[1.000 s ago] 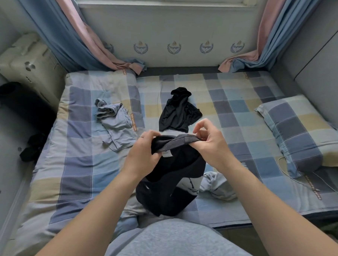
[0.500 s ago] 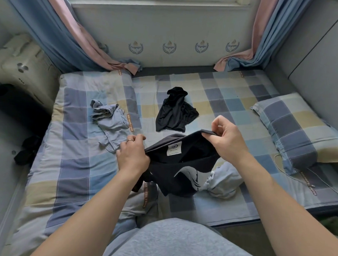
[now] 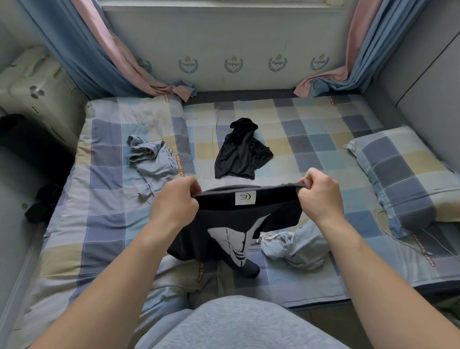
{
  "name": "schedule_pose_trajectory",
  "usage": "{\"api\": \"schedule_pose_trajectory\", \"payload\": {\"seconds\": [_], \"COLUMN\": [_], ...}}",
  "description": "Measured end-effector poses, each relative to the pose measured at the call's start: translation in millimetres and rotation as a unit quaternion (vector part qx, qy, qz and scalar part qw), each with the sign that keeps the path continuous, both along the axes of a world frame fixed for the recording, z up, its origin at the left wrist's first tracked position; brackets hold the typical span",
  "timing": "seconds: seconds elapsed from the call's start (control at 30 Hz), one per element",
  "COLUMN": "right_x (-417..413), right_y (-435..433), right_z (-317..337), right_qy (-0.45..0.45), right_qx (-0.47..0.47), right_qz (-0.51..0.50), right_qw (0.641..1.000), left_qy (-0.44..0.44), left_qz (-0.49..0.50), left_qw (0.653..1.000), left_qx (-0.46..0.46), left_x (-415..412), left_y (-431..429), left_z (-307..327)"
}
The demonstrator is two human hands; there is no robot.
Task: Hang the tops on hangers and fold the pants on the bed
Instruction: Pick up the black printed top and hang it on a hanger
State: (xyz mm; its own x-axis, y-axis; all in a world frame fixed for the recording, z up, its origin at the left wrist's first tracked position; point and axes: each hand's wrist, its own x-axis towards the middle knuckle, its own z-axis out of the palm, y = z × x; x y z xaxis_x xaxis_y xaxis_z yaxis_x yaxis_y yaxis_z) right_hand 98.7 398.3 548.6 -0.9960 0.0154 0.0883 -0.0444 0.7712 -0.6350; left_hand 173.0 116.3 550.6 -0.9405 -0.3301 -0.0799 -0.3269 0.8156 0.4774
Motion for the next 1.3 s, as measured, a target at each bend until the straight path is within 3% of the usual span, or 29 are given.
{"api": "schedule_pose_trajectory", "payload": {"seconds": [0.1, 0.2, 0.33, 0.4, 0.6, 0.73, 1.03, 1.3], "right_x": [5, 12, 35, 59, 153, 229, 408, 530], "right_y": [6, 18, 28, 33, 54, 60, 84, 150], "right_z": [16, 31, 41, 47, 72, 69, 49, 52], "right_qy": [0.113, 0.151, 0.102, 0.091, 0.124, 0.146, 0.096, 0.138], "right_qx": [-0.071, -0.093, -0.054, -0.066, -0.089, -0.102, -0.039, -0.112], "right_qz": [0.010, -0.004, -0.052, -0.078, -0.201, -0.311, -0.520, -0.655], "right_qw": [0.991, 0.984, 0.992, 0.991, 0.968, 0.934, 0.848, 0.734], "left_qy": [0.212, 0.283, 0.175, 0.163, 0.136, 0.113, 0.032, -0.032], "left_qz": [-0.028, -0.072, -0.076, -0.096, -0.258, -0.355, -0.493, -0.625], "left_qw": [0.977, 0.954, 0.965, 0.961, 0.926, 0.893, 0.829, 0.741], "left_qx": [0.023, 0.068, 0.180, 0.201, 0.240, 0.252, 0.262, 0.242], "left_x": [6, 0, -19, -19, -3, 21, 121, 208], "left_y": [0, -4, 12, 22, 58, 87, 175, 304], "left_z": [33, 63, 75, 74, 89, 92, 50, 55]}}
